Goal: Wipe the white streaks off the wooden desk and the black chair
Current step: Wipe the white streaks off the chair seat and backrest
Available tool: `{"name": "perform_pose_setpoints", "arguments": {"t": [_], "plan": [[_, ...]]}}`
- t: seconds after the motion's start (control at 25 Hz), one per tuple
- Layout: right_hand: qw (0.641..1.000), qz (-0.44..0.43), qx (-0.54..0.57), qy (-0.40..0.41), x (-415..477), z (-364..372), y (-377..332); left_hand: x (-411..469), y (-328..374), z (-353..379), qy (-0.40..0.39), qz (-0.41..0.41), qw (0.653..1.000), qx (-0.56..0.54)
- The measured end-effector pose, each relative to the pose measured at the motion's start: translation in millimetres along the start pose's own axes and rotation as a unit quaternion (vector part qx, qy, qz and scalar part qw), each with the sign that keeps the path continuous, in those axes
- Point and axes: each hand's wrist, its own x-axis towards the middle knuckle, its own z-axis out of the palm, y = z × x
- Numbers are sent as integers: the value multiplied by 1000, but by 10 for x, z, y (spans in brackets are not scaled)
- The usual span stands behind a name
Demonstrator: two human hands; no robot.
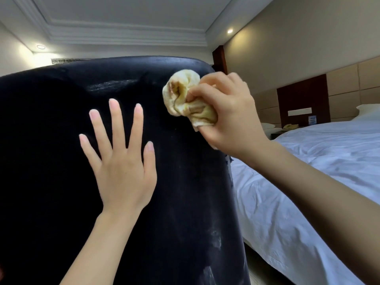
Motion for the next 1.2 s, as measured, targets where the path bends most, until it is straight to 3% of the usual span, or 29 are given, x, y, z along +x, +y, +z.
{"name": "perform_pose_setpoints", "arguments": {"t": [0.12, 0.28, 0.44, 0.52, 0.68, 1.04, 1.2], "plan": [[994, -88, -40, -57, -190, 73, -187, -50, -77, -59, -12, 1, 1000, 0], [978, -141, -35, -152, -477, 116, -353, -179, -215, -132, -39, 36, 998, 33], [936, -222, -18, -272, -959, 100, -447, -322, -232, -158, -63, 46, 996, 43], [915, -279, -8, -292, -1212, 90, -462, -364, -257, -174, -74, 50, 995, 52], [924, -306, -25, -230, -1151, 109, -343, -418, -353, -170, -92, 74, 991, 59], [979, -181, -90, -26, 305, 286, -273, -349, -525, -187, -112, 134, 983, 50], [987, -143, -79, 8, 651, 503, -535, -327, -584, -221, -123, 151, 980, 46]]}}
